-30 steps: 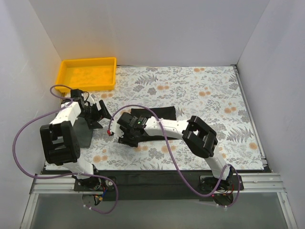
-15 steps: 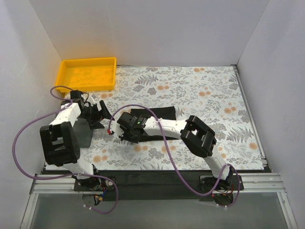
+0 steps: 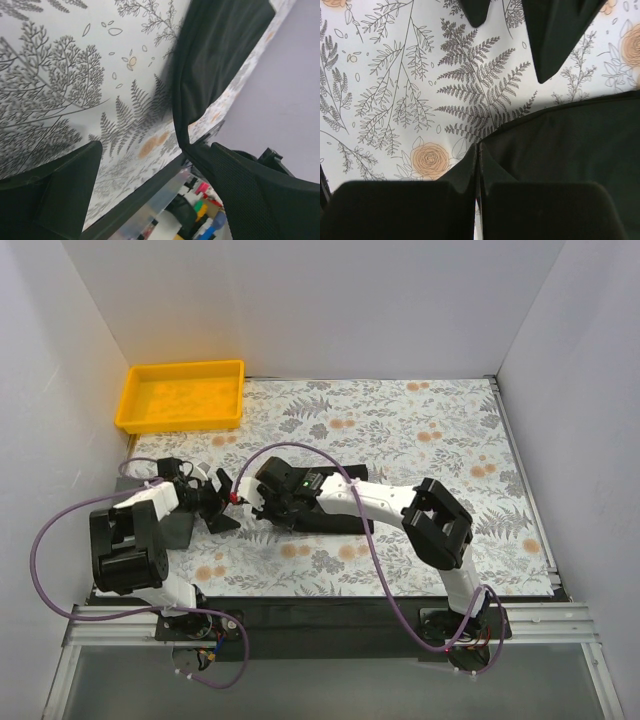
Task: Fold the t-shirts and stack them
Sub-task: Neatly place the folded tshirt to the corner
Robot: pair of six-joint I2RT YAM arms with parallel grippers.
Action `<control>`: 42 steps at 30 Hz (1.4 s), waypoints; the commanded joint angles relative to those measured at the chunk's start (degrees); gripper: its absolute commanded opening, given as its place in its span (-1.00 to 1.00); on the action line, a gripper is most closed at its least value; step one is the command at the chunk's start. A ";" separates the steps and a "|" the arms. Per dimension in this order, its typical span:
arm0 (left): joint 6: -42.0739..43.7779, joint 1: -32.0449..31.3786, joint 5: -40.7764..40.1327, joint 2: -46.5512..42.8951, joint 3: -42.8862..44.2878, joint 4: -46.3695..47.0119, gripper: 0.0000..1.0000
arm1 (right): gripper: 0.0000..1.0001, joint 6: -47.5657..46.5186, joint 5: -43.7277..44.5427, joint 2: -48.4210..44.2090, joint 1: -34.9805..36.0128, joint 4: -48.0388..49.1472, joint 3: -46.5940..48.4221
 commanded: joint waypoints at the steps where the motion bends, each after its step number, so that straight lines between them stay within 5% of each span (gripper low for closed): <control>1: -10.60 -1.03 6.80 -0.88 -2.96 14.66 0.79 | -0.97 -0.44 -2.49 -4.16 -0.07 3.21 -1.72; 9: -22.74 -6.91 3.56 2.28 -7.98 29.44 0.81 | -0.97 -0.79 -4.86 -6.00 -0.25 3.92 -3.04; 23: -29.60 -13.51 0.74 11.78 -4.29 27.87 0.69 | -0.97 2.45 -7.59 -4.60 0.37 4.53 1.61; 30: -28.91 -13.77 -0.04 10.63 -4.03 25.59 0.31 | -0.97 3.16 -7.94 -2.84 1.16 4.79 4.60; 34: -24.44 -13.69 -2.59 9.49 -2.01 20.93 -0.23 | -0.97 3.51 -8.11 -3.02 1.60 4.97 4.61; 39: -16.62 -13.69 -6.10 9.75 2.91 11.98 -0.53 | -0.97 4.39 -9.43 -3.11 2.30 5.06 3.72; 42: -5.13 -13.77 -10.58 9.93 9.41 1.88 -0.75 | -0.34 5.35 -9.87 -3.28 2.21 4.01 3.81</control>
